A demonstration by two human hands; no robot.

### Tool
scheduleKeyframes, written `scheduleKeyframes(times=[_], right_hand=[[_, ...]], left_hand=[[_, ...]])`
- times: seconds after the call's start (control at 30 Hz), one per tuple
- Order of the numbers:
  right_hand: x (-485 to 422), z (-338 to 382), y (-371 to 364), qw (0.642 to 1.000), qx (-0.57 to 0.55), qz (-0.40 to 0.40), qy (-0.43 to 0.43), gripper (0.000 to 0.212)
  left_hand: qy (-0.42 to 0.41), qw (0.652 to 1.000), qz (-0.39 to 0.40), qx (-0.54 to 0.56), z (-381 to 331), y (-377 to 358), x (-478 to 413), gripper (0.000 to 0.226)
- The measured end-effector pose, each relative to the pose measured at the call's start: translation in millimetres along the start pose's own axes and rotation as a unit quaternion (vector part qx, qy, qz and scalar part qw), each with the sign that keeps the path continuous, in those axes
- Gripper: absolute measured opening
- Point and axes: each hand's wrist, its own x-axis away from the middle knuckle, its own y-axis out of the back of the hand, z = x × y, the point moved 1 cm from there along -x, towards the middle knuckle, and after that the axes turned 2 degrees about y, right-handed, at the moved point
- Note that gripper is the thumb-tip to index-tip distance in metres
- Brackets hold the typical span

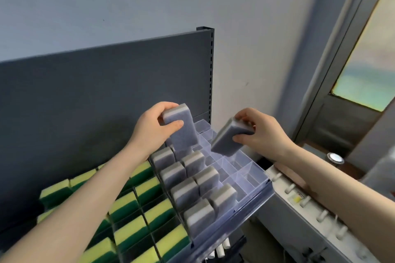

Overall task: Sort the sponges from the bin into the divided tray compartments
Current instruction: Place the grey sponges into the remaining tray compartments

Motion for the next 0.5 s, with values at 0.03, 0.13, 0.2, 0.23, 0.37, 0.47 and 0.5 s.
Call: scheduleKeyframes(times=[0.03,0.13,0.2,0.23,0.37,0.47,0.5], right_hand=[[-9.3,-2.8,-0.9,1.0,0.004,0.002,0.004,0.04],[-33.5,-12.7,-4.7,1.0,0.01,0.015,0.014,0.04],[-47.2,-20.1,-8.1,1.0,0.012,0.017,0.019,0.04],[-53.4,-24.0,-10.2,1.0,0.011,0.019,0.022,0.04],[-71.3,-38.7,-19.4,0.999,-0.006,0.039,0.03,0.04],[-90.0,-49.1,-22.9,0.998,-0.011,0.052,0.038,0.039],[-97.3,-52.4,-24.2,0.997,-0.013,0.056,0.045,0.039]], left_hand=[[0.004,1.0,-0.004,-0.005,1.8,-1.3,-6.9,0.035],[0.018,1.0,-0.014,-0.011,7.3,-5.1,-25.0,0.035],[0.024,0.999,-0.02,-0.011,11.0,-8.3,-34.7,0.035],[0.027,0.999,-0.023,-0.013,13.1,-10.3,-39.3,0.035],[0.049,0.998,-0.018,-0.03,19.4,-18.3,-51.1,0.034],[0.058,0.997,-0.024,-0.045,23.7,-23.3,-61.2,0.033],[0.06,0.997,-0.028,-0.05,25.0,-25.5,-63.5,0.034]])
